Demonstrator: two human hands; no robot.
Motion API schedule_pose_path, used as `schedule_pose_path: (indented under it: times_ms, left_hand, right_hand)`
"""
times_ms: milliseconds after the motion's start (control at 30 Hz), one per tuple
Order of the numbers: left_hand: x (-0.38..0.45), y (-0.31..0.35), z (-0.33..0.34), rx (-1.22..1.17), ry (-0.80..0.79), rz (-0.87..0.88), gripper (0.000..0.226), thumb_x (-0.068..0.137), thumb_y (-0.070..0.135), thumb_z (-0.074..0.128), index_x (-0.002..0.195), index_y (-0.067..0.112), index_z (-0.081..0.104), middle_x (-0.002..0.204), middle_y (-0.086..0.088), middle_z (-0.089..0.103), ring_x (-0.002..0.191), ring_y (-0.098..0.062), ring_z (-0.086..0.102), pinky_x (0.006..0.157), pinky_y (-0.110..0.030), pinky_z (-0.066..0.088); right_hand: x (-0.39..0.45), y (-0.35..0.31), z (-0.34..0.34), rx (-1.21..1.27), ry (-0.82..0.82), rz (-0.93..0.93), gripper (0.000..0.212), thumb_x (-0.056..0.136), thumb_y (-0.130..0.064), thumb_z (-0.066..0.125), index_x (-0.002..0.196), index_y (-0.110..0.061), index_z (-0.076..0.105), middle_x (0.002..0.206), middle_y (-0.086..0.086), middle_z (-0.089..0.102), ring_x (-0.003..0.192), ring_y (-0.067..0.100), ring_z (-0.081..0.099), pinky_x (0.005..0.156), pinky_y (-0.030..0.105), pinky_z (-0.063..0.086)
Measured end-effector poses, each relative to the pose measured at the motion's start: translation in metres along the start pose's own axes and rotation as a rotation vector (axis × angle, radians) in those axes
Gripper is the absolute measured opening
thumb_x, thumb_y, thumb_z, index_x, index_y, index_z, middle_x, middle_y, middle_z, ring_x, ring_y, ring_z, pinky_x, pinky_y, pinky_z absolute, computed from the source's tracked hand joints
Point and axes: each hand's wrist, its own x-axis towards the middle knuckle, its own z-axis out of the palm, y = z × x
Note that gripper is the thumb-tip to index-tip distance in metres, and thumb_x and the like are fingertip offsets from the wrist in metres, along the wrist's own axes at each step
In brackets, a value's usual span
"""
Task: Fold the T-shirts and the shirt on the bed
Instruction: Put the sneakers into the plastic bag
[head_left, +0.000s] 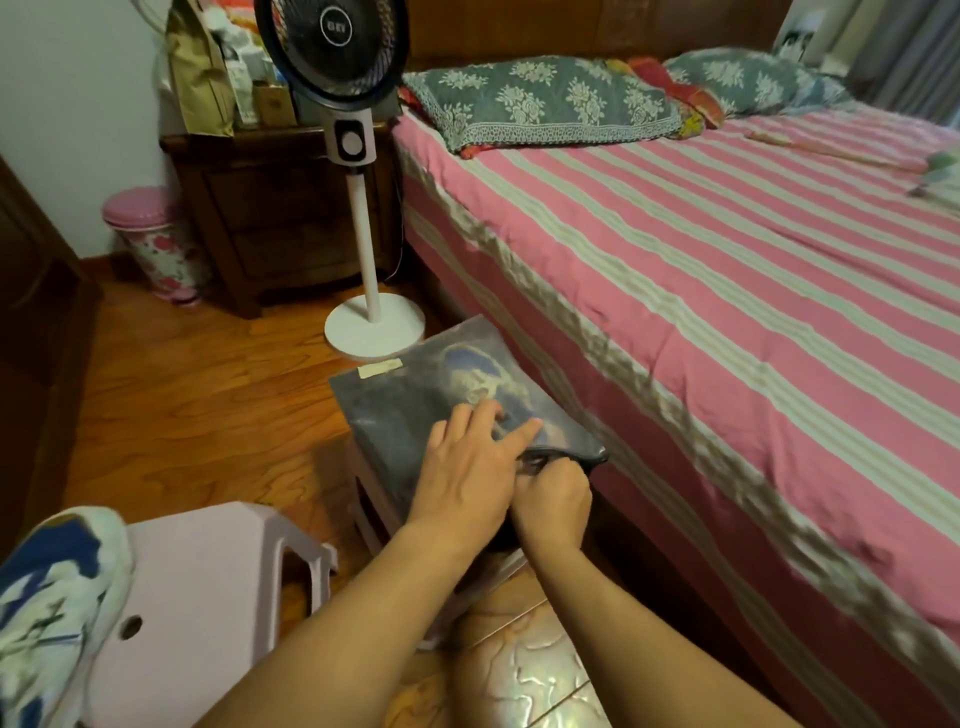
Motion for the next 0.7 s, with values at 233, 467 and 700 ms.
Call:
schedule_pose_path:
  times_ms: [233, 467, 700]
  left_hand:
    - [-0.007, -0.004, -0.007, 0.066, -0.081, -0.193, 0.069, 0.099, 0.023, 0.056, 0.158, 0.037, 0.024, 0.117, 0.000, 0.037, 0.108, -0.021, 0.044, 0.091, -0.035, 0.042]
    - [-0.016, -0.009, -0.008, -0.036, -0.266, -0.312, 0.085, 0.092, 0.003, 0.060, 0.161, 0.028, 0.016, 0.127, -0.006, 0.036, 0.113, -0.025, 0.047, 0.094, -0.036, 0.048]
    - [-0.052, -0.024, -0.085, -0.129, -0.416, -0.297, 0.061, 0.099, 0.053, 0.051, 0.153, 0.032, 0.035, 0.143, -0.005, 0.041, 0.132, -0.030, 0.041, 0.107, -0.046, 0.041]
  right_hand:
    - [-0.011, 0.020, 0.006, 0.020, 0.046, 0.004, 0.018, 0.093, -0.032, 0.066, 0.098, -0.016, 0.060, 0.100, 0.001, 0.058, 0.095, 0.023, 0.060, 0.080, 0.038, 0.049]
    - [0.005, 0.023, -0.006, 0.048, -0.258, -0.091, 0.041, 0.094, -0.006, 0.046, 0.124, -0.028, 0.065, 0.120, -0.005, 0.066, 0.110, 0.018, 0.061, 0.092, 0.034, 0.052]
    - [-0.085, 0.005, -0.013, -0.035, -0.362, -0.226, 0.019, 0.090, -0.011, 0.056, 0.092, -0.026, 0.068, 0.094, 0.001, 0.073, 0.093, 0.026, 0.066, 0.077, 0.035, 0.051]
